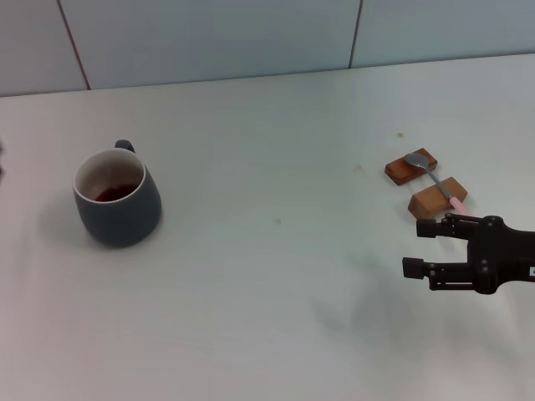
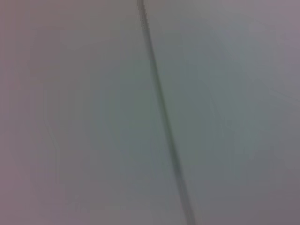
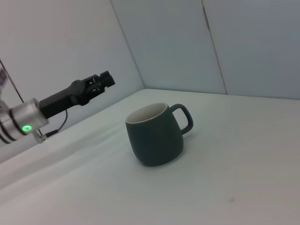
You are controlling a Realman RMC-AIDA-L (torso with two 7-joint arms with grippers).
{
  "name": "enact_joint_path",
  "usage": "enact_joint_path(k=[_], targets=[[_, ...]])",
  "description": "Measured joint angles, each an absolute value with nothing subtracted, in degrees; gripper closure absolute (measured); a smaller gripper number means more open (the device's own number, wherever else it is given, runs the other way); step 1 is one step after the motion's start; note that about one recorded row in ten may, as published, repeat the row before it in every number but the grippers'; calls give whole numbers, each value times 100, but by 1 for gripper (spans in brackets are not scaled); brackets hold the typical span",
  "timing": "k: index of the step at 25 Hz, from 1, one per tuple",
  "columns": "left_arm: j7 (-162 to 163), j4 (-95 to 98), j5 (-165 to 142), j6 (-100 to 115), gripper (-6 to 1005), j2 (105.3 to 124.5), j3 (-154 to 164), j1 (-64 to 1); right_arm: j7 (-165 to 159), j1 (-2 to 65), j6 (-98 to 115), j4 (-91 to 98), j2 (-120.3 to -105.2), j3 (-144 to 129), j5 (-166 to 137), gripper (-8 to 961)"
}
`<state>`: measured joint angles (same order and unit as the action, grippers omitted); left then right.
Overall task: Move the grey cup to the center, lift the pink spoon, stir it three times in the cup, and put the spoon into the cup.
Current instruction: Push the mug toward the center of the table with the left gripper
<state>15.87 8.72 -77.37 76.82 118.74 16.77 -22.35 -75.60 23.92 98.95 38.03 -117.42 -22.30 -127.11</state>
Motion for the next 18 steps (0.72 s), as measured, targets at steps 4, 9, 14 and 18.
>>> enact_joint_path(k=[4,9,14,18], targets=[[-922,201,-7519,7206,578,11888,1123,-2588,-7562,2403,9900,3809,-11742,-2233,-12715,116],[-2856,-263,-7518,6775,681,11908,934,-2885,-7565,2407,9915,3806,-11741,-2232,-12717,117],[-3961,-587,-7531,6383,854,11914,897,-3108,-7567,2405,9953,3806,-11742,-2232,-12712,117],[-4136,-656,-7585,6225,957,11917,930,-3165,-7567,2419,9957,3805,-11742,-2239,-12722,116]])
